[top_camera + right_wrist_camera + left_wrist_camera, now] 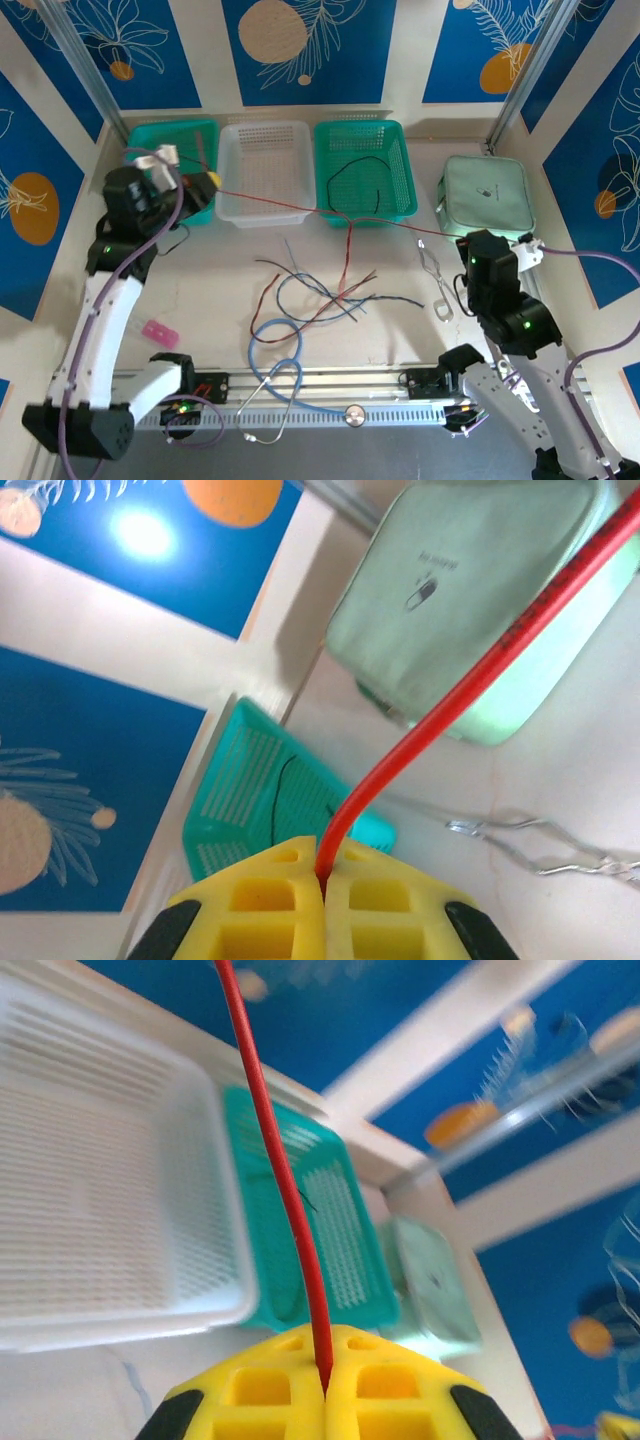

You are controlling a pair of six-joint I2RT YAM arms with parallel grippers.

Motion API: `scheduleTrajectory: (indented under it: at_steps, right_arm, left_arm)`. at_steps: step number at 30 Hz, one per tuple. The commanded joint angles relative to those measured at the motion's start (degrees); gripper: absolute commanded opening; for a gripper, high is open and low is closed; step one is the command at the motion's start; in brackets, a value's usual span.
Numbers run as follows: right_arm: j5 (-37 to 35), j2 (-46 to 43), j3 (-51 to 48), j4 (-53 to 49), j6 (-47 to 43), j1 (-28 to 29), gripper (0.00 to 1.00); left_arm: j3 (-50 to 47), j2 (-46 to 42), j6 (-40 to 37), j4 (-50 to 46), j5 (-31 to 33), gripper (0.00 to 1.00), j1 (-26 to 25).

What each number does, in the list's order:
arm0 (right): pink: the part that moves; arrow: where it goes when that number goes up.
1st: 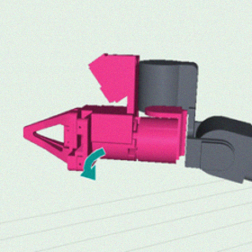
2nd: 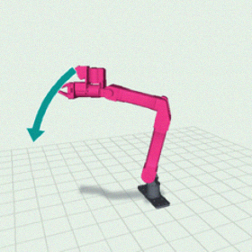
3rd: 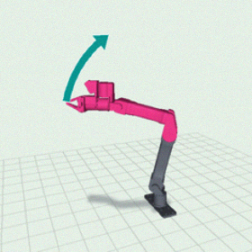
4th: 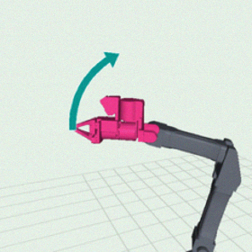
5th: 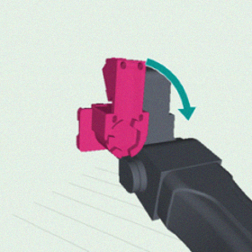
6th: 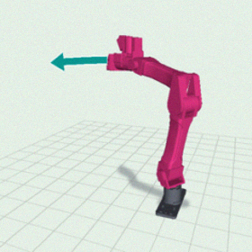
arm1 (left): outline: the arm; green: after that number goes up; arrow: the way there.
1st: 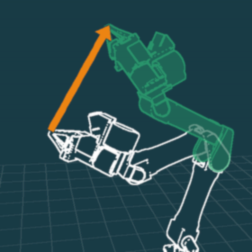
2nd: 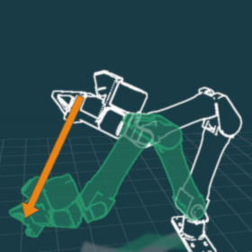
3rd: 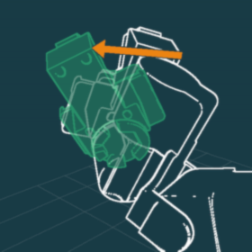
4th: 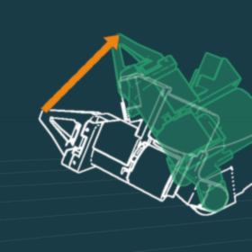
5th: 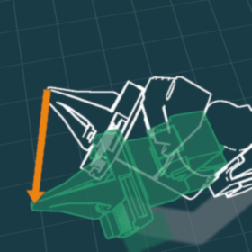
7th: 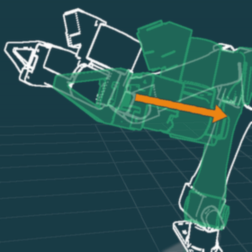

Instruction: Untangle the cables

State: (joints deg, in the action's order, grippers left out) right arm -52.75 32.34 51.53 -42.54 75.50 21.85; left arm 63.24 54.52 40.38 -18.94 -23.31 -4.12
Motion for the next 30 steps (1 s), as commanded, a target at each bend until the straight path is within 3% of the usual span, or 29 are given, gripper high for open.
scheduleTrajectory:
  at_steps: [1,9,14,18,22,30]
  right_arm:
    - [-10.20,-0.32,2.85,-7.52,3.08,-0.75,0.00]
    - [-17.19,-0.41,4.22,-10.10,3.78,-1.01,0.00]
    - [-17.42,-0.43,4.15,-10.20,4.46,-1.10,0.00]
    - [-16.81,-0.42,3.76,-9.89,5.46,-1.15,0.00]
    - [-15.08,-0.37,3.19,-8.45,5.37,-1.19,0.00]
    - [-12.18,-0.33,2.61,-6.76,5.55,-1.19,0.00]
  left_arm:
    - [-4.77,-7.59,0.68,-2.00,16.34,0.00,2.41]
    - [-9.97,-19.05,-0.64,-2.76,41.33,0.00,2.54]
    - [-13.43,-24.37,0.78,-0.09,48.29,0.00,2.54]
    - [-14.64,-25.95,2.27,0.73,49.70,0.00,2.54]
    - [-14.23,-24.66,3.57,3.80,47.07,0.00,2.54]
    - [-4.08,-13.04,-3.42,12.27,43.16,0.00,2.54]
